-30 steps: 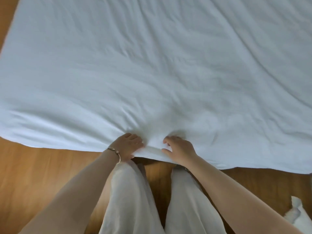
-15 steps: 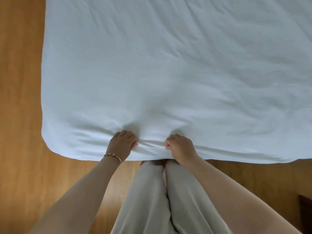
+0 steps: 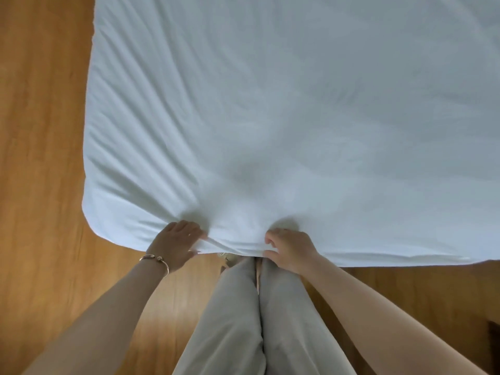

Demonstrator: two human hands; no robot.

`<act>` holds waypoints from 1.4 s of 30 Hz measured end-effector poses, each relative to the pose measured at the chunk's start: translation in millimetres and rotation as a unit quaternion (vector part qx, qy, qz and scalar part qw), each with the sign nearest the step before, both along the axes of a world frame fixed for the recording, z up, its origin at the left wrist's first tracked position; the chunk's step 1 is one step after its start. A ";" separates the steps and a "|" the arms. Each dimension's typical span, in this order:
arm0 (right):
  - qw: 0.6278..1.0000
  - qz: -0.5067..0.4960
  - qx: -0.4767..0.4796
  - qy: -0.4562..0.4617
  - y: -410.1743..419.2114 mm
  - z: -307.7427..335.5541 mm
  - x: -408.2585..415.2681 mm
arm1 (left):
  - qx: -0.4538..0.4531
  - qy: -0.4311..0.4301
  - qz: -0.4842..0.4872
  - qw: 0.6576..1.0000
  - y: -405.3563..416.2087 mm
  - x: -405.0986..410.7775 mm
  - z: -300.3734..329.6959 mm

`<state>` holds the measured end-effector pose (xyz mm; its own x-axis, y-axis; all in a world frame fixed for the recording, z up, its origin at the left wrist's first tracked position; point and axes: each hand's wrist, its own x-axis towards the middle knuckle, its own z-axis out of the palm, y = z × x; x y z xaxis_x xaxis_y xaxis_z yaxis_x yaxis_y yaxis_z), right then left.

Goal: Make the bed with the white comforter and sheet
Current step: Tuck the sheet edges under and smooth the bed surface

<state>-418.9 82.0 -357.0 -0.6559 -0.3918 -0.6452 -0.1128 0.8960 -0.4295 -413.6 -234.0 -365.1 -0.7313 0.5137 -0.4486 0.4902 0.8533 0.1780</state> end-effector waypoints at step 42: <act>0.969 -0.235 0.070 0.029 -374.4 6.1 50.9 | -0.043 -0.127 -0.078 0.988 -229.4 -28.0 10.7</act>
